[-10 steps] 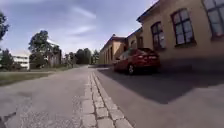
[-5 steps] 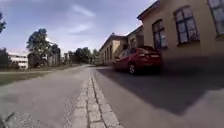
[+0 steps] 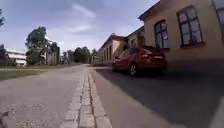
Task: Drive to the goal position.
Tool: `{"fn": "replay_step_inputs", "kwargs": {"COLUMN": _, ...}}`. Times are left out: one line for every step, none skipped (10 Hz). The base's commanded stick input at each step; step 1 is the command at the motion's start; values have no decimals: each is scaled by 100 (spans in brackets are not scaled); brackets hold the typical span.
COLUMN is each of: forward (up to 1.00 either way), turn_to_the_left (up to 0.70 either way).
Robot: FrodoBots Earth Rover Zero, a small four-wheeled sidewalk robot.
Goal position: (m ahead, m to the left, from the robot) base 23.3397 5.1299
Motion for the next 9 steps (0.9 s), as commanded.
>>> {"fn": "replay_step_inputs", "kwargs": {"forward": 85, "turn_to_the_left": 0}}
{"fn": "replay_step_inputs", "kwargs": {"forward": 85, "turn_to_the_left": 0}}
{"fn": "replay_step_inputs", "kwargs": {"forward": 85, "turn_to_the_left": 0}}
{"fn": "replay_step_inputs", "kwargs": {"forward": 85, "turn_to_the_left": 0}}
{"fn": "replay_step_inputs", "kwargs": {"forward": 85, "turn_to_the_left": 0}}
{"fn": "replay_step_inputs", "kwargs": {"forward": 85, "turn_to_the_left": 0}}
{"fn": "replay_step_inputs", "kwargs": {"forward": 85, "turn_to_the_left": -15}}
{"fn": "replay_step_inputs", "kwargs": {"forward": 85, "turn_to_the_left": -34}}
{"fn": "replay_step_inputs", "kwargs": {"forward": 85, "turn_to_the_left": -34}}
